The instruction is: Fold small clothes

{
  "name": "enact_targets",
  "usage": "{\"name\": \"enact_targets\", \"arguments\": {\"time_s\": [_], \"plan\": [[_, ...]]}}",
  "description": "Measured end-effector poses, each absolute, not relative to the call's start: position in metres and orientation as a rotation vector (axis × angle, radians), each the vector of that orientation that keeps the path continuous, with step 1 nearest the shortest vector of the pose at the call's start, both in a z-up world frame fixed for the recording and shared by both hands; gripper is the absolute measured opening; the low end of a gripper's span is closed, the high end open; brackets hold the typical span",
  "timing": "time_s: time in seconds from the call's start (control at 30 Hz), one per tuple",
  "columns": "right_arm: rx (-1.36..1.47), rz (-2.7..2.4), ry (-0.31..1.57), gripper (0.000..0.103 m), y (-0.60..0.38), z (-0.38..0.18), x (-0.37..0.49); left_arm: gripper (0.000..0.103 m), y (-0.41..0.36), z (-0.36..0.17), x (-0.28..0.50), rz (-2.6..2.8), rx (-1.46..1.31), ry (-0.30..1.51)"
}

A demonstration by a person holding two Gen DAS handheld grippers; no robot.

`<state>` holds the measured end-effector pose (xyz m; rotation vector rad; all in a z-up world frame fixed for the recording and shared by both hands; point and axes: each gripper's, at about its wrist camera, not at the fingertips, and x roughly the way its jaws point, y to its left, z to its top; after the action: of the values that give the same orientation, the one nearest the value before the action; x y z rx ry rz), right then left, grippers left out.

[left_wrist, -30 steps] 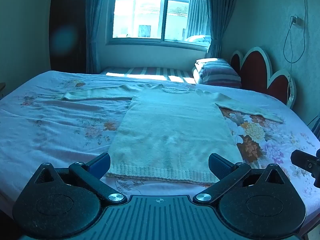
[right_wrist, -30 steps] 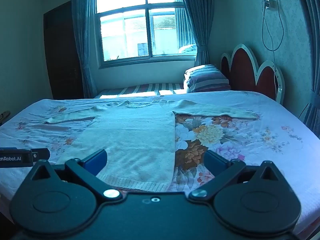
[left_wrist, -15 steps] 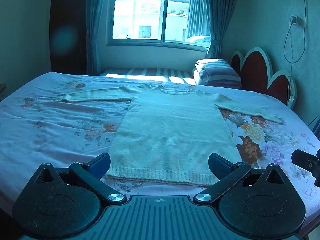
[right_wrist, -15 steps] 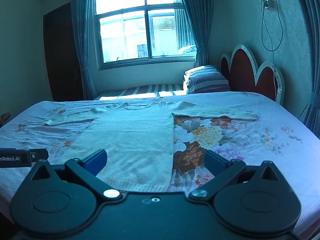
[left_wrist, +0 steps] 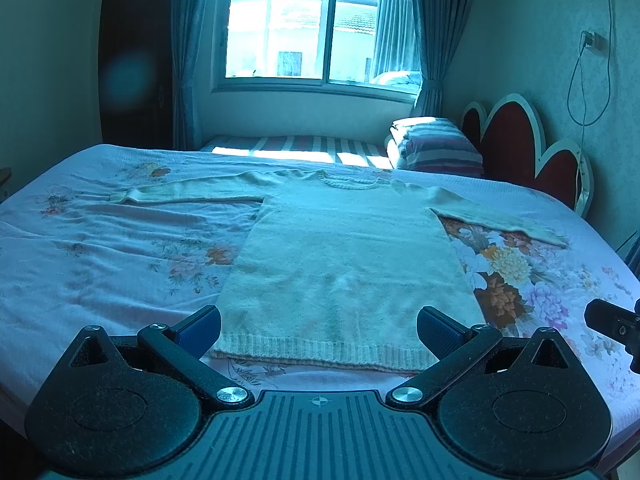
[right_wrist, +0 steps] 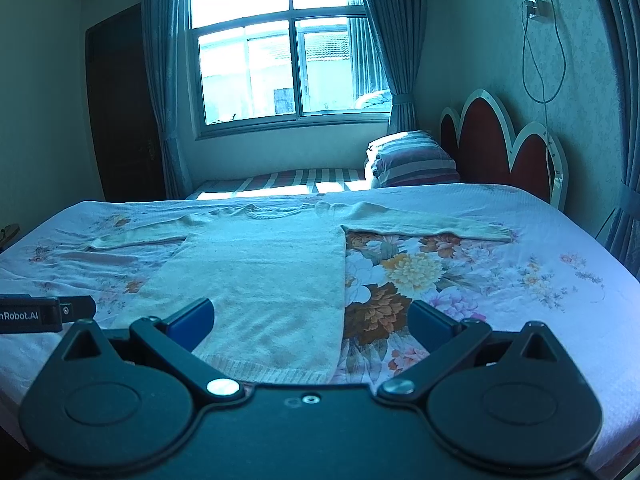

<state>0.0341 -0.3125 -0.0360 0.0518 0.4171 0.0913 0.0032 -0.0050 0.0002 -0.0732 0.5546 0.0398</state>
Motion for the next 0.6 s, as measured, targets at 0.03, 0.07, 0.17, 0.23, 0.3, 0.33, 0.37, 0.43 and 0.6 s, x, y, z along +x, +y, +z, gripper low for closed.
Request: {"name": "enact_targets", "arguments": {"time_s": [0.03, 0.07, 0.17, 0.23, 0.3, 0.33, 0.37, 0.43, 0.6], "plan": [[0.052, 0.091, 0.417, 0.103, -0.3125, -0.0361, 0.0344, 0.103, -0.0046, -0.0001, 0.0034, 0.04, -0.074, 0.555], [0.052, 0.091, 0.417, 0.103, -0.3123, -0.0361, 0.0344, 0.103, -0.0044, -0.0001, 0.0035, 0.039, -0.075, 0.556], [0.052, 0.091, 0.417, 0.103, -0.3123, -0.0364, 0.0342, 0.103, -0.0044, 0.0, 0.0036, 0.041, -0.075, 0.554], [0.052, 0.092, 0.417, 0.103, -0.3124, -0.0363, 0.0341, 0.103, -0.0043, -0.0001, 0.0034, 0.041, -0.074, 0.554], [0.052, 0.091, 0.416, 0.103, -0.3124, -0.0362, 0.034, 0.103, -0.0039, -0.0002, 0.0035, 0.041, -0.075, 0.554], [0.052, 0.092, 0.416, 0.103, -0.3124, -0.036, 0.0342, 0.103, -0.0034, -0.0006, 0.0031, 0.041, -0.076, 0.554], [0.051, 0.092, 0.418, 0.103, -0.3123, -0.0358, 0.0343, 0.103, -0.0036, -0.0006, 0.0031, 0.04, -0.076, 0.554], [0.052, 0.092, 0.417, 0.103, -0.3126, -0.0358, 0.034, 0.103, -0.0032, -0.0008, 0.0028, 0.041, -0.076, 0.553], [0.051, 0.09, 0.416, 0.103, -0.3126, -0.0359, 0.0333, 0.103, -0.0027, -0.0004, 0.0028, 0.038, -0.077, 0.554]]}}
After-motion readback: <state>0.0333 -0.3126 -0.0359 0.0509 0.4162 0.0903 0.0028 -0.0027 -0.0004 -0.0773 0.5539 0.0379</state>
